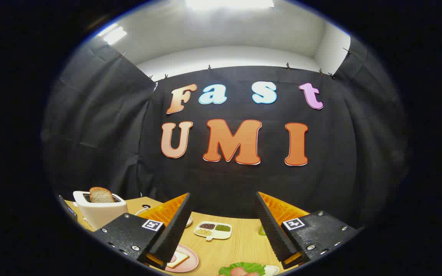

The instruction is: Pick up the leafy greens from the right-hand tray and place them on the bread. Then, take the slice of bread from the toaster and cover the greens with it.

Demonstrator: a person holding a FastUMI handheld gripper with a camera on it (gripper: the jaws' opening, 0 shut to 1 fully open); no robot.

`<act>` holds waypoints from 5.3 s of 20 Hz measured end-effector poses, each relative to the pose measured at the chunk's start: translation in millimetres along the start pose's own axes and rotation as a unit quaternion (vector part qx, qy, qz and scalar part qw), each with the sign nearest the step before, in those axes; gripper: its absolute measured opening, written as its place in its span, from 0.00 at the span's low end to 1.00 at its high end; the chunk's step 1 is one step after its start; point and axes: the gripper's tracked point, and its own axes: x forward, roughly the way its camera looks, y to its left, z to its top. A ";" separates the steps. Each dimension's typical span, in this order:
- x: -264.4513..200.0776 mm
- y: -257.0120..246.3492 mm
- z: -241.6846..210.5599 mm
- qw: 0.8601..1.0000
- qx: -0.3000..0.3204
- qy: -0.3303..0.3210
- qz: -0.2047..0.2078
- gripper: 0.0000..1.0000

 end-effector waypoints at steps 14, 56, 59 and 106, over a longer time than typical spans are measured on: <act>0.2 1.5 -1.0 1.000 -0.004 -0.006 0.006 0.97; -28.2 -51.5 -211.7 0.915 0.048 0.401 0.017 0.98; -38.8 -49.6 -225.8 0.899 0.045 0.435 0.030 0.98; -52.5 -33.6 -245.5 0.867 0.062 0.491 0.055 0.04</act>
